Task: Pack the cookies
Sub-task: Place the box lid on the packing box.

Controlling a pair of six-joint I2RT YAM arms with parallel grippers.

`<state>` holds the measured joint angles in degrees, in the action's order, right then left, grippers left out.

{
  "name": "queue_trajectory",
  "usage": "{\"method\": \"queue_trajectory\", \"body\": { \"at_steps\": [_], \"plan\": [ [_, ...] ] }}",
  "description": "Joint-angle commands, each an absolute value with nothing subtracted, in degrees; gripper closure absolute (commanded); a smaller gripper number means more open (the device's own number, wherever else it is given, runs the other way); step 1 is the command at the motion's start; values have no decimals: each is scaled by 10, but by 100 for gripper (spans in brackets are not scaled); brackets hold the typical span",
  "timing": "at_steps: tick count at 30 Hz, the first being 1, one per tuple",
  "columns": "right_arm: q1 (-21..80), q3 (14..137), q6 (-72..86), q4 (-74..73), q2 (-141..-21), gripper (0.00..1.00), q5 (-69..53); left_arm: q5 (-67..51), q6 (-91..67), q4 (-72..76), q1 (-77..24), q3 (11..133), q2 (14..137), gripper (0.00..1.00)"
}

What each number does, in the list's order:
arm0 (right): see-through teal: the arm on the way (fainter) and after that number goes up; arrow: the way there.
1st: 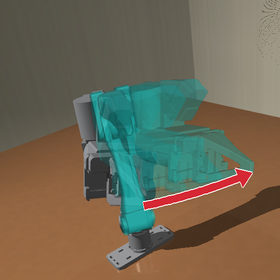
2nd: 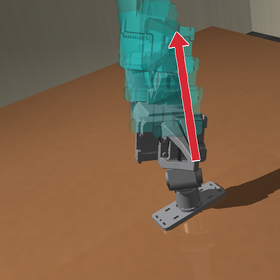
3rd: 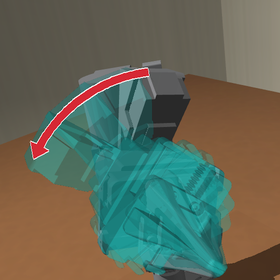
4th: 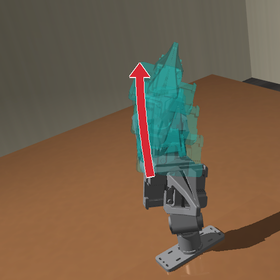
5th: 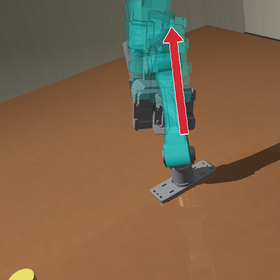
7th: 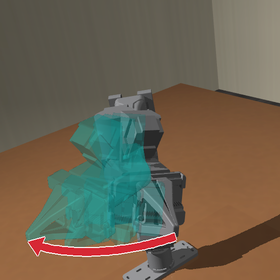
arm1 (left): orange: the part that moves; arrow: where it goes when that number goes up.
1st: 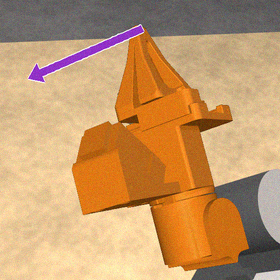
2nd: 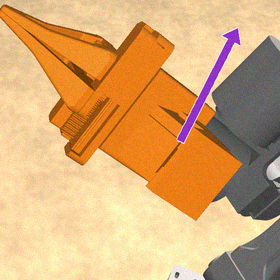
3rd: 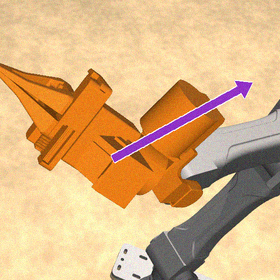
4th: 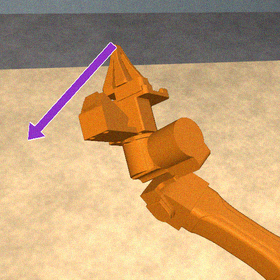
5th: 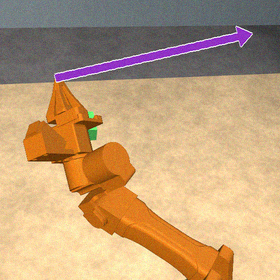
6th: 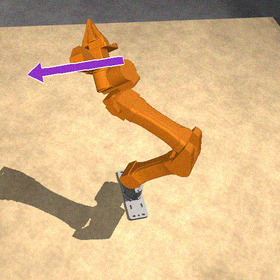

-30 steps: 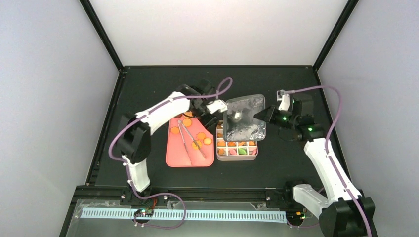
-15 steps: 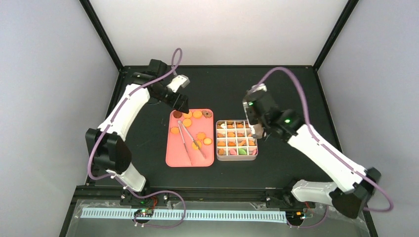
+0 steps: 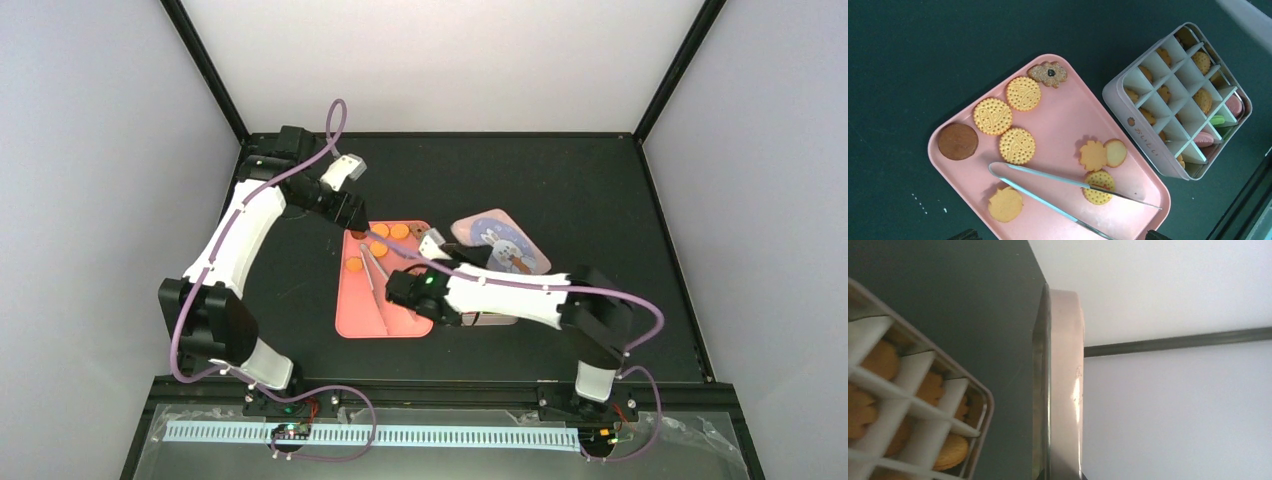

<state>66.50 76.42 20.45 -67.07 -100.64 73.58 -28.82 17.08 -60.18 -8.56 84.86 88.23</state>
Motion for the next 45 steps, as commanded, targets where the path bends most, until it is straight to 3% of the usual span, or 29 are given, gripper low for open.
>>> {"method": "queue_trajectory", "body": {
  "at_steps": [1,7,11,20,26,31,37,45],
  "plan": [
    [705,797,275,-736,-1070,99,779,-304,176,-606,-82,840,860,13],
    [732,810,344,-770,-1154,99,764,-317,171,-604,-82,837,862,14],
    [743,801,298,-707,-1147,99,722,-323,170,-603,-82,837,862,14],
    [769,783,221,-602,-1122,80,609,-319,167,-601,-83,837,859,15],
    [774,763,227,-582,-1136,75,571,-314,175,-599,-96,831,862,15],
    [774,746,230,-562,-1129,59,537,-311,177,-589,-106,815,865,15],
    [773,740,228,-535,-1101,50,498,-309,181,-587,-111,806,867,15],
    [759,721,213,-484,-1042,29,415,-312,187,-586,-127,788,869,15]
  ]
}}
